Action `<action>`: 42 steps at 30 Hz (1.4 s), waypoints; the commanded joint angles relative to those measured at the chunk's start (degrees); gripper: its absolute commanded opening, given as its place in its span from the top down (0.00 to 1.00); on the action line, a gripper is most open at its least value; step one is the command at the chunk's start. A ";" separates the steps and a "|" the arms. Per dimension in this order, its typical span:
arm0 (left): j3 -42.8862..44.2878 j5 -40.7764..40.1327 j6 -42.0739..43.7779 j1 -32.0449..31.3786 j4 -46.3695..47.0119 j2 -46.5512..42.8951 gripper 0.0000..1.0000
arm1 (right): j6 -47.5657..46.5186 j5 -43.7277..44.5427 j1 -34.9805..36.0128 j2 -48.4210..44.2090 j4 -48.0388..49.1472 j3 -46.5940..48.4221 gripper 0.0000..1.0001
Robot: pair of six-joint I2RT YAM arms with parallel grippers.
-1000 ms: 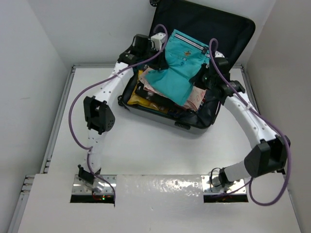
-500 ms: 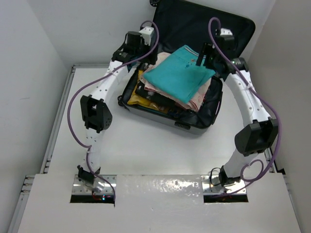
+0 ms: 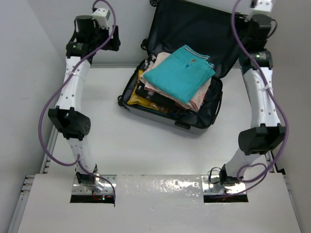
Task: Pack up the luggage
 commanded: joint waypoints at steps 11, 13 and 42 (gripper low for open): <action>-0.43 3.22 5.64 0.94 -5.00 1.68 0.16 | 10.53 -5.63 -15.04 6.50 19.50 -14.95 0.01; -0.26 0.41 6.78 0.94 -6.06 2.22 0.16 | 11.23 -6.95 -15.92 9.30 23.12 -15.22 0.01; -3.95 -17.78 11.37 1.29 -7.73 6.70 0.17 | 4.12 -34.29 -12.16 15.76 65.05 -23.64 1.00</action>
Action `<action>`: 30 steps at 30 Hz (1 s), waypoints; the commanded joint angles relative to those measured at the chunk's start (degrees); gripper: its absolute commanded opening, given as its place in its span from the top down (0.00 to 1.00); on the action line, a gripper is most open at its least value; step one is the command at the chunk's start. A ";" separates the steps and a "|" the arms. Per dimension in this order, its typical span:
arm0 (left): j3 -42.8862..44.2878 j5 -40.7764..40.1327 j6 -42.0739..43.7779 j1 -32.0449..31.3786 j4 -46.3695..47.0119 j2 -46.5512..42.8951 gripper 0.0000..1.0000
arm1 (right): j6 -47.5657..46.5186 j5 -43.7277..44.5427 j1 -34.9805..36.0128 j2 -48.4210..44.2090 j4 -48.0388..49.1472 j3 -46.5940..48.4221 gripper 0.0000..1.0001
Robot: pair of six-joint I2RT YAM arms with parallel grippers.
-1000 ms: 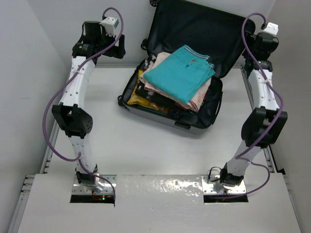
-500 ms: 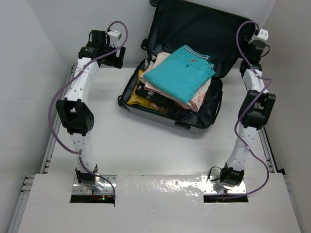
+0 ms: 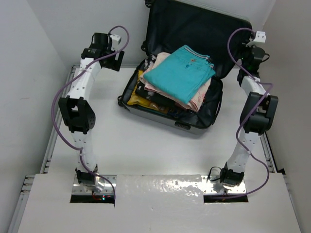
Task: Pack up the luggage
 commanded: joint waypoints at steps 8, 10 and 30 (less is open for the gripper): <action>3.23 -4.92 -5.76 7.42 2.22 -4.55 0.17 | -12.45 -17.52 10.47 -30.12 11.48 -27.32 1.00; 1.83 -2.99 -6.37 9.53 3.26 -7.27 0.18 | -11.76 -18.75 11.71 -34.94 12.69 -32.52 0.97; -16.64 17.56 -9.10 18.77 9.16 -22.76 0.18 | 6.53 7.36 16.37 -102.03 -66.11 -66.05 0.01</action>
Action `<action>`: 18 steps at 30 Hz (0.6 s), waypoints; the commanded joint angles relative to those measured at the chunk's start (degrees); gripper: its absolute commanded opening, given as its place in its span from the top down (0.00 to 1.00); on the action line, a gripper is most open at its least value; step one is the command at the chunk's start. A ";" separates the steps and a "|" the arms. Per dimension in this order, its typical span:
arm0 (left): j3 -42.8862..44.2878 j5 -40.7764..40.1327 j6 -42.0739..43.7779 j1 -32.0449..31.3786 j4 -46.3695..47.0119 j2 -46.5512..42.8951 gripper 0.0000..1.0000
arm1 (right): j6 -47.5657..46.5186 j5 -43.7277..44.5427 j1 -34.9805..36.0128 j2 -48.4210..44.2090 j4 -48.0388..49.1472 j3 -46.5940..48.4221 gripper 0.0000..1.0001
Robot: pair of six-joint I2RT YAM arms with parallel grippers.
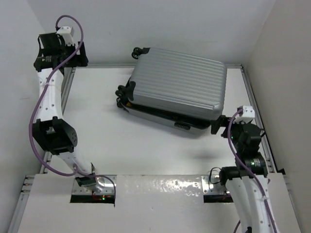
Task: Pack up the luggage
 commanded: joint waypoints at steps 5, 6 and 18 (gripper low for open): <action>2.28 6.80 -2.00 -1.87 2.41 3.87 0.21 | 2.70 -19.92 0.48 2.36 -24.61 20.07 0.01; 2.98 6.62 -0.78 -2.57 1.62 6.05 0.21 | 5.74 -18.40 0.48 4.03 -25.66 22.10 0.01; 15.91 -12.98 9.42 -12.24 0.45 29.70 0.23 | 17.97 20.58 -8.91 59.19 -31.05 48.58 0.01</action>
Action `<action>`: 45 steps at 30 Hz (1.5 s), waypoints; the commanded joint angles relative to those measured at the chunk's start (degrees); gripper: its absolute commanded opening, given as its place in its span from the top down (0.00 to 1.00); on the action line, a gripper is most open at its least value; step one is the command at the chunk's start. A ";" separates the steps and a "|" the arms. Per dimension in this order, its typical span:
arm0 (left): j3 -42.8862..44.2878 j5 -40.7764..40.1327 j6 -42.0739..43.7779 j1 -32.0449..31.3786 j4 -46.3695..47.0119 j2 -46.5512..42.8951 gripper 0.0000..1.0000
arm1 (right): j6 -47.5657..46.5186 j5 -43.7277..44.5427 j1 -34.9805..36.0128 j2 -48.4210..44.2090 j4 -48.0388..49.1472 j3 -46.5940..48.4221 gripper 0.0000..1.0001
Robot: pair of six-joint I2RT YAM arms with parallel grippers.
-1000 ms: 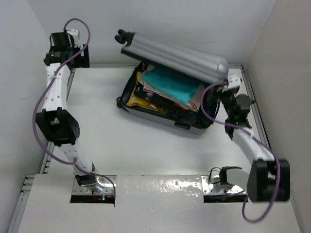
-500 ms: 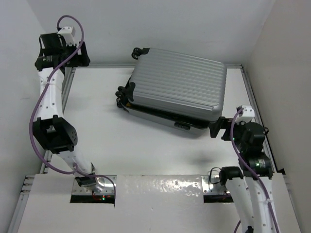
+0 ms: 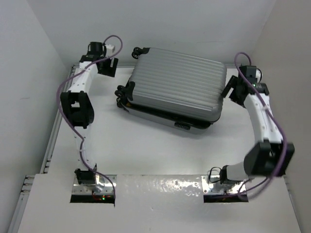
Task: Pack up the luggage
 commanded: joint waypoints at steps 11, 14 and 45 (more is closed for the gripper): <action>-22.76 15.58 21.90 -7.69 25.49 -6.83 0.24 | -5.02 -19.30 -3.79 31.90 18.89 4.39 0.01; -42.77 23.00 37.97 -10.67 26.86 -15.65 0.24 | -13.65 -21.26 1.47 39.72 19.61 13.51 0.01; -24.79 10.90 9.79 -5.33 23.39 -35.11 0.26 | -7.60 -0.15 -2.03 13.49 9.40 -0.48 0.01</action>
